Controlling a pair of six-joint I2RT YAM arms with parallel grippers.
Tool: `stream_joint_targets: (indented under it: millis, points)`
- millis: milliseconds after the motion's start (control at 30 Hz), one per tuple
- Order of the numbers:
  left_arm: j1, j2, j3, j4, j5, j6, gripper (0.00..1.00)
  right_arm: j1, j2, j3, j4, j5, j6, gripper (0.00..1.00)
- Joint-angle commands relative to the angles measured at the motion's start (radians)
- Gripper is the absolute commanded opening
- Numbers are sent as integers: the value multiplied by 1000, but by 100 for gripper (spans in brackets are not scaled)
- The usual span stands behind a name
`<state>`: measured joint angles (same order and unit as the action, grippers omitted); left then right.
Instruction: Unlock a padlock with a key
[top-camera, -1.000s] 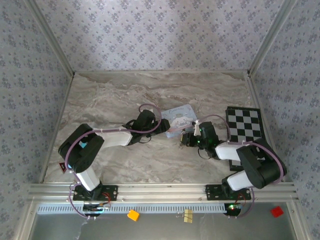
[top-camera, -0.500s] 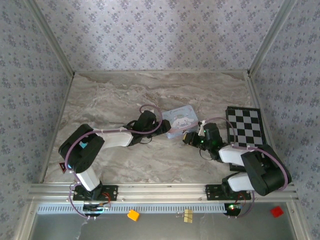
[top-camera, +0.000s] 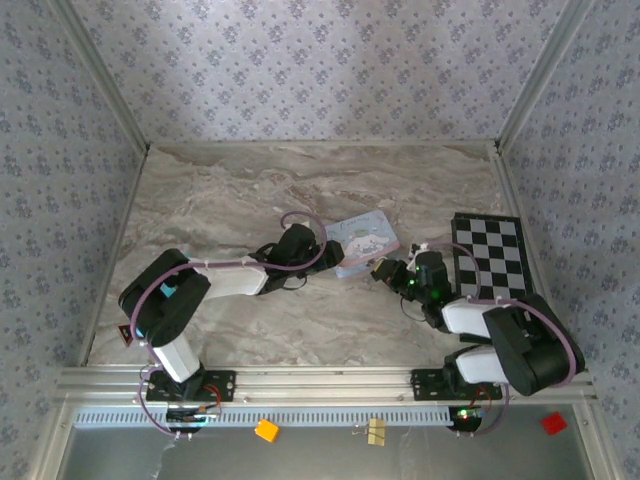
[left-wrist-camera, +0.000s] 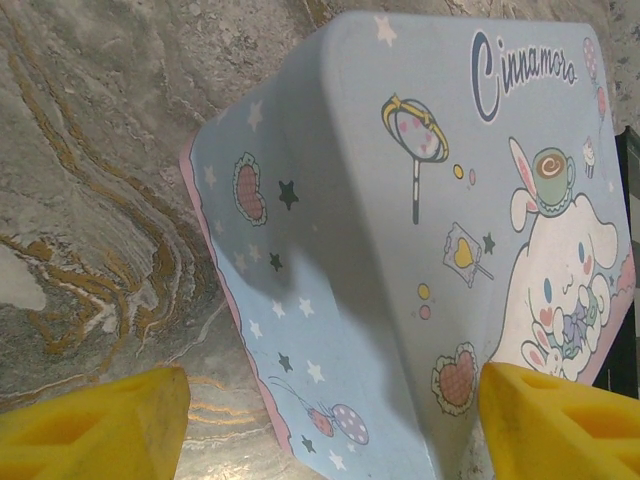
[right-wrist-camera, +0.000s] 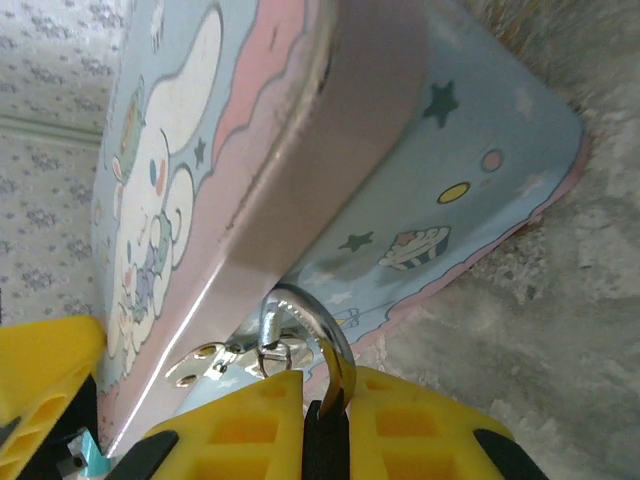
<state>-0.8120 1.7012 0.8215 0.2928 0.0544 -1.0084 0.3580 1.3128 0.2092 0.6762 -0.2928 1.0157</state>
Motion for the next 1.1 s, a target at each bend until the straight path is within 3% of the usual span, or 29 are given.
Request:
stream_joint_targets:
  millis: [0,267,500,667,1067]
  points:
    - [-11,39,-14,-102,-16,11,75,-16,-83,11,-65,26,-3,3]
    - [27,-15,-3,-137,-2,84,76,-45,-418,120,-748,77,-323,4]
    - [50,-166,-38,-199,-6,208,78,-64,-510,221,-1092,103,-472,5]
    - [83,-338,-128,-248,-49,280,81,-55,-482,251,-1161,111,-459,5]
    - [236,-883,-328,-482,-214,415,88,25,-366,204,-1075,62,-396,5]
